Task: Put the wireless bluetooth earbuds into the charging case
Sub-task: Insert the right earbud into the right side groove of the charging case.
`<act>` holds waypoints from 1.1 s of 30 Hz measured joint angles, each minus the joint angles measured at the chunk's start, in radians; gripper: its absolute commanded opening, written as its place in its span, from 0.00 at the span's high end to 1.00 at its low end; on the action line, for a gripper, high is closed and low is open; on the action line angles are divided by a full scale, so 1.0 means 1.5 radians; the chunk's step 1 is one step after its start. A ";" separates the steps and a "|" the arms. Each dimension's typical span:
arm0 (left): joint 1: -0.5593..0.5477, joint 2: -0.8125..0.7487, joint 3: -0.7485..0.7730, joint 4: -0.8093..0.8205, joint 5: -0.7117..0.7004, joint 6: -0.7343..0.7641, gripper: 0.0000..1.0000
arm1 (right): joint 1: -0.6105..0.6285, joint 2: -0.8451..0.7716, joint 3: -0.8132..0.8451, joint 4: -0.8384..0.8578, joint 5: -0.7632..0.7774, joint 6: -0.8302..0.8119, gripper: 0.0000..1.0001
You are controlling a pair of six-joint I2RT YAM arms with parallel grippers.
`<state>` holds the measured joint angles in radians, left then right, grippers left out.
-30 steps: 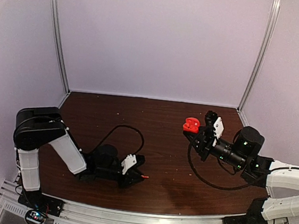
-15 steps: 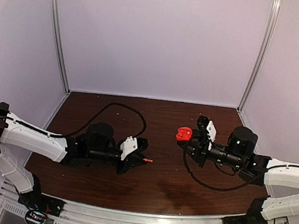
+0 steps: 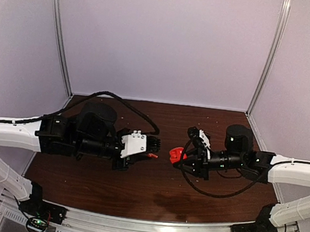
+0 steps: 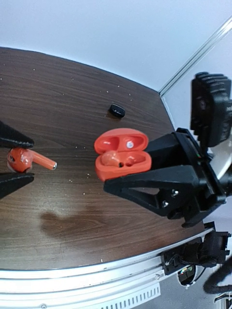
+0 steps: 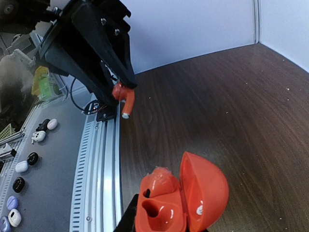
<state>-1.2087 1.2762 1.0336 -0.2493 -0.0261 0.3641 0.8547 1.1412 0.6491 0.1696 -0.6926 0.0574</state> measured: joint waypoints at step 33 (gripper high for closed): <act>-0.089 0.073 0.146 -0.203 -0.087 0.231 0.82 | 0.036 0.156 0.080 -0.067 -0.199 0.049 1.00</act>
<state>-1.3422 1.3865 1.2526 -0.5537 -0.1574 0.7109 0.9085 1.3754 0.7696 0.0692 -0.9916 0.1307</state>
